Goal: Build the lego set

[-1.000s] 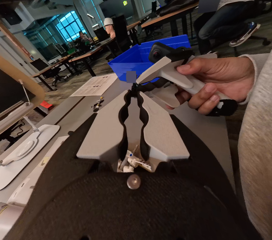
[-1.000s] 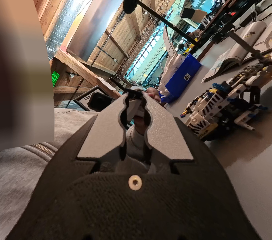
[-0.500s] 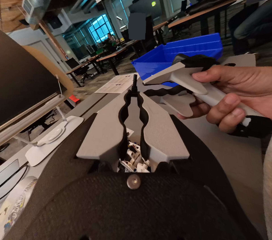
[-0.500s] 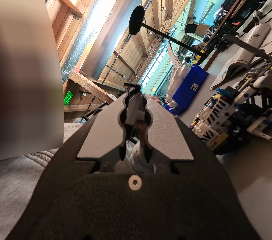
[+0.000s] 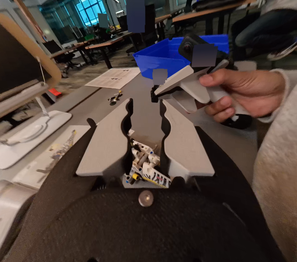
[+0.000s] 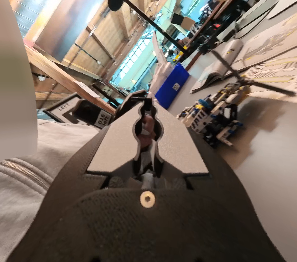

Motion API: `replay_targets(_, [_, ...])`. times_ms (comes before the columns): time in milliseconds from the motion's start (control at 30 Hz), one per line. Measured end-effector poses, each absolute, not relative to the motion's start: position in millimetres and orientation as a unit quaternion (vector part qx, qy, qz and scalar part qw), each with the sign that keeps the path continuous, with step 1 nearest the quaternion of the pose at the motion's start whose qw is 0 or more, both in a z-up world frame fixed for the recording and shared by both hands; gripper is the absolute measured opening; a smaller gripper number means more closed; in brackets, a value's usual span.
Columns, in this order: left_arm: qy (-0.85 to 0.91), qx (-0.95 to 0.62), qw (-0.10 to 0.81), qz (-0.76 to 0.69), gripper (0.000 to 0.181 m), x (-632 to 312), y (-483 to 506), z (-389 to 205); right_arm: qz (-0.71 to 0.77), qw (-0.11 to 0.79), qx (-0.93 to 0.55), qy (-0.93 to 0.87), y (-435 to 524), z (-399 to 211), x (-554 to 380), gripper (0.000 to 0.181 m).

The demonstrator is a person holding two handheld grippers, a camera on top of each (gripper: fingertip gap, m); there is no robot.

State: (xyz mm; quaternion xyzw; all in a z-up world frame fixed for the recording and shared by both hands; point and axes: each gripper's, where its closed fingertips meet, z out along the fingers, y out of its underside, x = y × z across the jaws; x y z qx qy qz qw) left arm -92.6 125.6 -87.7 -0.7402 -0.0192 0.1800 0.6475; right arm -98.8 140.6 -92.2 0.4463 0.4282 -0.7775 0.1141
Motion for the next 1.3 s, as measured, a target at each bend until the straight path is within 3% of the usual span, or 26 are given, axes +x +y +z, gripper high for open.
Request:
replay_targets(233, [-0.239, -0.698, 0.675, -0.002, 0.040, -148, 83, -99, -0.675, -0.039, 0.452, 0.582, 152, -125, -126, 0.005])
replay_targets(433, [-0.329, -0.701, 0.591, -0.229, 0.055, -149, 77, -147, -0.568, -0.164, 0.304, 0.747, 136, -160, -137, 0.005])
replay_targets(733, [-0.318, -0.687, 0.574, -0.311, 0.056, -148, 78, -160, -0.552, -0.083, 0.285, 0.779, 134, -173, -144, 0.005])
replay_targets(1300, [-0.275, -0.701, 0.554, -0.354, 0.049, -142, 84, -170, -0.514, -0.099, 0.217, 0.824, 127, -185, -142, 0.005])
